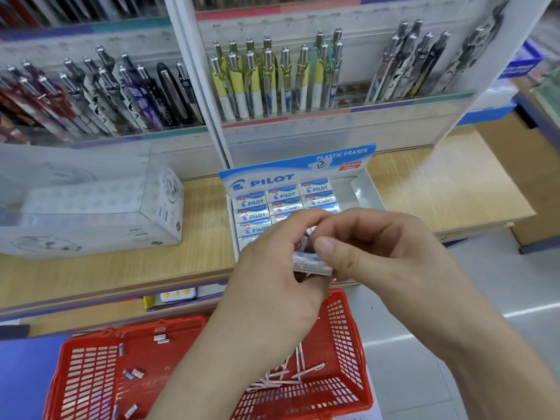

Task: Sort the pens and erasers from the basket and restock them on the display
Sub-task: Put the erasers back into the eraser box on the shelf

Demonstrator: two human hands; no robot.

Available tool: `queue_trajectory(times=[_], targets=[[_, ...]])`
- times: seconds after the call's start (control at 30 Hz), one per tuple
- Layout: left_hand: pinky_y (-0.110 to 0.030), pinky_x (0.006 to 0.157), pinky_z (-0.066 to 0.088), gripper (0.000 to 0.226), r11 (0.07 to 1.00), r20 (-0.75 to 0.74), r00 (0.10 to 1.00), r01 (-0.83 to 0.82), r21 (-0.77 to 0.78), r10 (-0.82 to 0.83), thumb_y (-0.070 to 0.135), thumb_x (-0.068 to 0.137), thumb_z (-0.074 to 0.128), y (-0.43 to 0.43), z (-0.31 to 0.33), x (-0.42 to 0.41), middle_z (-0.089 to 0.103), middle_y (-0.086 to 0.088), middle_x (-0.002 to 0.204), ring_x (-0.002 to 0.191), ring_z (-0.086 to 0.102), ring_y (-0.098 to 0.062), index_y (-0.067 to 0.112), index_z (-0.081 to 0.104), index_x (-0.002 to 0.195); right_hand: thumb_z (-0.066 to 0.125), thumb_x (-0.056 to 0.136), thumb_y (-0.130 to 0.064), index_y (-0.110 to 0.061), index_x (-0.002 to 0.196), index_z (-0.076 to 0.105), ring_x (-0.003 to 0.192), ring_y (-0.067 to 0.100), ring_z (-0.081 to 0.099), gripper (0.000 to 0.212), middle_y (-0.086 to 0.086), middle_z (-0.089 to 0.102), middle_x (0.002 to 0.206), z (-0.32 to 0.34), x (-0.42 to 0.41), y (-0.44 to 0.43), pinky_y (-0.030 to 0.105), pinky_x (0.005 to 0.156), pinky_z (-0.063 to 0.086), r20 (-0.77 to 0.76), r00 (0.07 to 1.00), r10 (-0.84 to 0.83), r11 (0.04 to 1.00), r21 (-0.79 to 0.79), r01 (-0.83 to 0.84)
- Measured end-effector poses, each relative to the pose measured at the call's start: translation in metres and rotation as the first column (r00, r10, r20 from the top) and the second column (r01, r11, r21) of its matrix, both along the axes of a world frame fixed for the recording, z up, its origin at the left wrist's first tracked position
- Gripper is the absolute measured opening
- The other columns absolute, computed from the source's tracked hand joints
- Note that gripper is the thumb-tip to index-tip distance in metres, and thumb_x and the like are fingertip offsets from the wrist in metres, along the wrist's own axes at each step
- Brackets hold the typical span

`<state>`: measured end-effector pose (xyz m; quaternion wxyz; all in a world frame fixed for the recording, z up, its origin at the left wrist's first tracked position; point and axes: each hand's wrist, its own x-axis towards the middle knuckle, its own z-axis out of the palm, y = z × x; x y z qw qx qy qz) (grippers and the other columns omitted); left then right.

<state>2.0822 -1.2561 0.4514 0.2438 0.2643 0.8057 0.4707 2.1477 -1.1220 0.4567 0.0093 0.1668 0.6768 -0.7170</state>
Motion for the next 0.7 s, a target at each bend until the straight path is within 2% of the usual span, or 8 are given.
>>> queue_trajectory(times=[0.1,0.17,0.23,0.3,0.4,0.5,0.6,0.7], targets=[[-0.023,0.082,0.048,0.059,0.997,-0.051,0.999,-0.008,-0.076,0.004,0.024,0.074,0.063,0.003,-0.004,0.001,0.062,0.017,0.100,0.090,0.058,-0.004,0.048,0.045,0.125,0.079,0.065,-0.030,-0.021,0.084,0.073,0.072,0.028,0.062,0.022,0.011,0.068,0.079,0.000,0.002,0.003,0.036,0.070,0.054,0.040,0.997,0.070,0.990,0.116,-0.074],[-0.022,0.078,0.046,0.062,0.996,-0.058,0.998,-0.013,-0.085,0.008,0.026,0.077,0.069,0.006,-0.004,0.002,0.059,0.017,0.092,0.084,0.055,-0.004,0.050,0.042,0.127,0.084,0.065,-0.022,-0.016,0.081,0.073,0.065,0.015,0.060,0.021,0.002,0.069,0.072,0.002,0.002,0.008,0.024,0.062,0.052,0.025,0.998,0.065,0.993,0.093,-0.067],[-0.019,0.072,0.049,0.058,0.999,-0.026,0.999,-0.042,-0.031,0.041,0.029,0.073,0.076,0.007,-0.001,0.003,0.061,0.014,0.087,0.079,0.058,-0.002,0.051,0.048,0.119,0.076,0.069,-0.020,-0.008,0.080,0.073,0.056,0.010,0.057,0.016,0.003,0.067,0.064,0.002,0.002,0.013,0.015,0.051,0.045,0.035,0.999,-0.021,1.000,-0.017,0.021],[-0.009,0.062,0.045,0.044,0.994,0.020,0.995,-0.097,0.057,0.096,0.027,0.069,0.079,0.007,0.003,0.002,0.064,0.015,0.082,0.070,0.061,0.000,0.045,0.061,0.105,0.068,0.071,-0.026,-0.006,0.078,0.073,0.049,0.011,0.050,0.022,0.006,0.061,0.057,-0.001,0.002,0.017,0.015,0.046,0.040,0.062,0.991,-0.122,0.989,-0.075,0.127],[-0.006,0.053,0.039,0.023,0.984,0.081,0.989,-0.132,0.117,0.123,0.022,0.070,0.077,0.005,0.004,-0.004,0.062,0.011,0.070,0.052,0.052,0.000,0.036,0.070,0.087,0.066,0.071,-0.031,-0.007,0.077,0.074,0.048,0.012,0.049,0.026,0.010,0.058,0.055,-0.006,0.003,0.019,0.017,0.045,0.041,0.098,0.980,-0.172,0.982,-0.063,0.179],[-0.008,0.047,0.035,0.010,0.981,0.079,0.987,-0.151,0.119,0.142,0.036,0.068,0.073,0.006,0.002,-0.007,0.057,0.012,0.060,0.046,0.041,-0.001,0.030,0.068,0.075,0.065,0.073,-0.031,-0.007,0.080,0.075,0.049,0.012,0.052,0.027,0.009,0.061,0.058,-0.005,0.003,0.021,0.016,0.047,0.043,0.084,0.980,-0.179,0.979,-0.086,0.186],[-0.009,0.041,0.027,0.026,0.981,-0.020,0.984,-0.176,0.082,0.178,0.049,0.071,0.060,0.010,0.000,-0.008,0.043,0.014,0.042,0.040,0.035,-0.003,0.025,0.062,0.063,0.071,0.067,-0.024,-0.009,0.087,0.074,0.057,0.013,0.062,0.025,0.005,0.070,0.072,-0.002,0.003,0.025,0.017,0.054,0.047,0.028,0.990,-0.141,0.986,-0.086,0.143],[-0.011,0.043,0.029,0.032,0.982,-0.045,0.981,-0.185,0.047,0.187,0.053,0.078,0.056,0.016,-0.005,-0.011,0.049,0.009,0.047,0.042,0.038,-0.003,0.025,0.062,0.062,0.075,0.061,-0.017,-0.013,0.089,0.074,0.062,0.017,0.066,0.028,0.011,0.071,0.078,-0.004,0.002,0.029,0.019,0.054,0.049,-0.010,0.989,-0.146,0.989,-0.004,0.146]])
